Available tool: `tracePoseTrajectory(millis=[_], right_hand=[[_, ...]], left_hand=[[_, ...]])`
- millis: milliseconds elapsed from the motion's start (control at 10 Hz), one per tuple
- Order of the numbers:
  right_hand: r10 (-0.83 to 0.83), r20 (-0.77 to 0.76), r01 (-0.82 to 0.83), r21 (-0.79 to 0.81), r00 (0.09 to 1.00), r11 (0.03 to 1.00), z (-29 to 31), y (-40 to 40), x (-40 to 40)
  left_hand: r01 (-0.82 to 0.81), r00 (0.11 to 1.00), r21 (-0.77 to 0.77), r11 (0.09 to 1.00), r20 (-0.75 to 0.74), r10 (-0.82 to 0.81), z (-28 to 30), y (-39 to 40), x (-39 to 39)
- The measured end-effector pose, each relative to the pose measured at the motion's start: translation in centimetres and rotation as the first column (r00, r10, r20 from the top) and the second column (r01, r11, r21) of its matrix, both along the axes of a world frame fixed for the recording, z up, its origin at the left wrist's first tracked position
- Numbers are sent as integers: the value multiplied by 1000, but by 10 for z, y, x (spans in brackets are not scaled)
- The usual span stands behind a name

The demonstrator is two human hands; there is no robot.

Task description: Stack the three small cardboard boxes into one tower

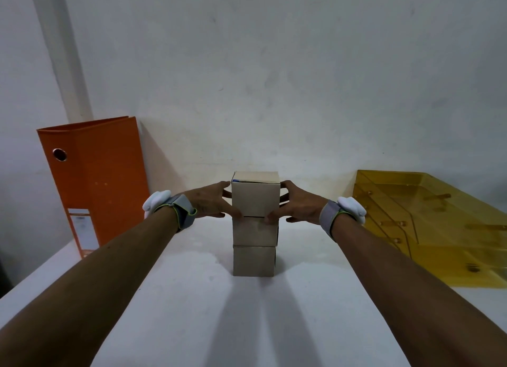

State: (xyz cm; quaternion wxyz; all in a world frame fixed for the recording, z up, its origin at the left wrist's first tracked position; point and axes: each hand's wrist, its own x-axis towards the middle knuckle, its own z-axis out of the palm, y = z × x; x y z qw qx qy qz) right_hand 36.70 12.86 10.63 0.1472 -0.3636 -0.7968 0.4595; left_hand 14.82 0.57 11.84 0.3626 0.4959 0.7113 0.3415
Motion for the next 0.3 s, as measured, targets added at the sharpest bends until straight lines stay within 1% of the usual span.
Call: tracePoseTrajectory(millis=[100, 200, 300], right_hand=[[-9, 21, 9, 5, 1000, 1000, 6, 4, 3], [-18, 7, 18, 0, 1000, 1000, 20, 5, 5], [-20, -43, 19, -41, 999, 999, 39, 6, 11]], left_hand=[[22, 999, -15, 1000, -27, -23, 11, 0, -2], [2, 1000, 2, 1000, -18, -2, 25, 0, -4], [-20, 1000, 55, 998, 5, 19, 43, -1, -3]])
